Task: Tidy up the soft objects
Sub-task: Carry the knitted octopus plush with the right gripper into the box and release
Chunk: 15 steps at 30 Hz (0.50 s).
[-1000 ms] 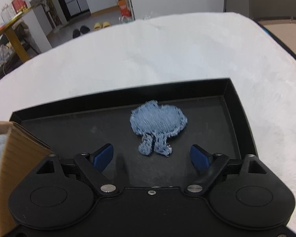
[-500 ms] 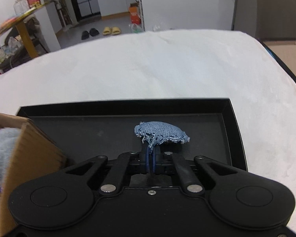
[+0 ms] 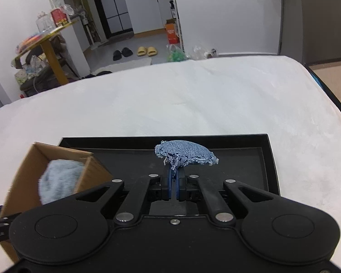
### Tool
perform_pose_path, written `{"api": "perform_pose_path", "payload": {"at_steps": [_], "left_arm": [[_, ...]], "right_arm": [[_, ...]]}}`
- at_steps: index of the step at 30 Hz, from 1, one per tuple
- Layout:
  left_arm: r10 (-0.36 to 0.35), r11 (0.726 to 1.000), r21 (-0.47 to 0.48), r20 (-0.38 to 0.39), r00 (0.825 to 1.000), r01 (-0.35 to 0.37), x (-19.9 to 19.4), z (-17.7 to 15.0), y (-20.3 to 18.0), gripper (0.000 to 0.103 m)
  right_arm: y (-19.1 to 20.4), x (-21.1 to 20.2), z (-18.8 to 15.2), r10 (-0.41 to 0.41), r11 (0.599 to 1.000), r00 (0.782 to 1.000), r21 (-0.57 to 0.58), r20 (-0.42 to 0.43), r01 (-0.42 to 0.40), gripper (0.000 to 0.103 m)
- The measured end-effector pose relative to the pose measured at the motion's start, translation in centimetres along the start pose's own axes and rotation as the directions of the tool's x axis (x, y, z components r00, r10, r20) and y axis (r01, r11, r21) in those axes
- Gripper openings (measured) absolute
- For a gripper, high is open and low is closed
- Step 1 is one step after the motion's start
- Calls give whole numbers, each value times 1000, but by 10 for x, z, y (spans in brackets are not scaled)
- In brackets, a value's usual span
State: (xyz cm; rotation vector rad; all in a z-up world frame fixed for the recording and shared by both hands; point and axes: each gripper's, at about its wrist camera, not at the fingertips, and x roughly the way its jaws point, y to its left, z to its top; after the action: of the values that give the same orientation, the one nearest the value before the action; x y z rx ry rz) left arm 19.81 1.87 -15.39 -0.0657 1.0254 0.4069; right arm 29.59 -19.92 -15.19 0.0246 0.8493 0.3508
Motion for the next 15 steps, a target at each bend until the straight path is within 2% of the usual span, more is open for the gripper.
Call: {"api": "perform_pose_path", "payload": {"at_steps": [15], "left_arm": [[-64,997,-32,-2,998,64,-3,-14,16,55]], "right_arm": [[45,-40,2,92,992,993,-88,73,-86,3]]}}
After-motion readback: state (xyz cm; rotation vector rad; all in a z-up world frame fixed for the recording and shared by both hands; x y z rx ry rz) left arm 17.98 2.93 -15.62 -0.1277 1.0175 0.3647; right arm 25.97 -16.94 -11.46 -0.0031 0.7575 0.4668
